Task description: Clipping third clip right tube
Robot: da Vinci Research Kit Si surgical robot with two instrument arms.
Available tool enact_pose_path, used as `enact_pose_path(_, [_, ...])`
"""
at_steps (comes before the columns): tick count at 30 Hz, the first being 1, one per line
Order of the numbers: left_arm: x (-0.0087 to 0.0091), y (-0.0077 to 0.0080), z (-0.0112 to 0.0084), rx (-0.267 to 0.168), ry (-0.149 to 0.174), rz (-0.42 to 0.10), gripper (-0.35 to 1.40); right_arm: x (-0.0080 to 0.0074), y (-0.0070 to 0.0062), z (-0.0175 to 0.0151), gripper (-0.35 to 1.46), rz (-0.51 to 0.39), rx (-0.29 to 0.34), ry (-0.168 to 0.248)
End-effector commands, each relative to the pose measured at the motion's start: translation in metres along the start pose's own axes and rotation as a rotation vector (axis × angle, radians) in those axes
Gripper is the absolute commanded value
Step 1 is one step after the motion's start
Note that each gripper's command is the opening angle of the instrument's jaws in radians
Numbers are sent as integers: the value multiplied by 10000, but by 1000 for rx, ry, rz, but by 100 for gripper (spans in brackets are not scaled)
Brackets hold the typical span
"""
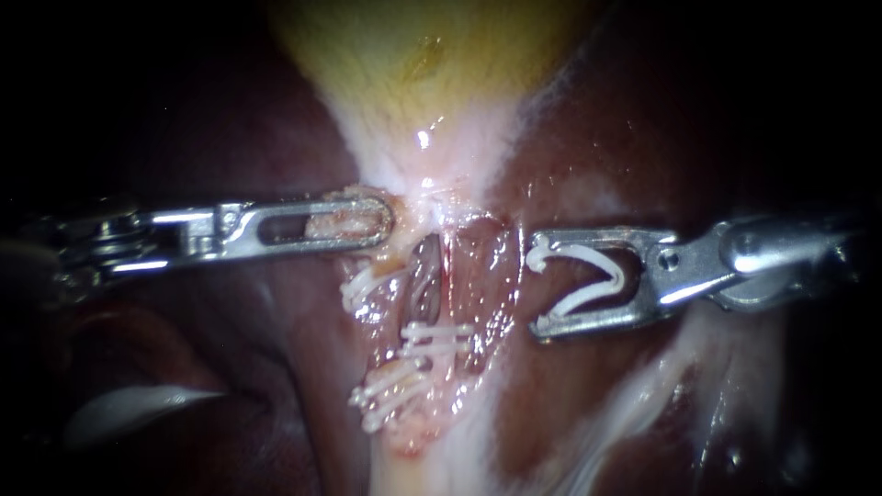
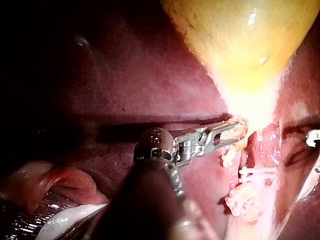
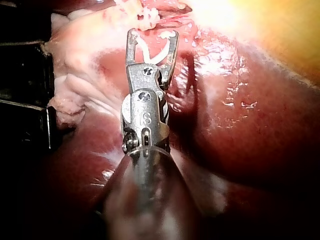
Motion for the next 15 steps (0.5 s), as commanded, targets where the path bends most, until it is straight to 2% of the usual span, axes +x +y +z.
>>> enact_pose_path(1, [0,0,0,0,0,0,-35,0,0,0,49,0,0,0])
enact_pose_path(15, [-1,-2,-2,0,1,-1,-35,0,-1,0,49,0,3,1])
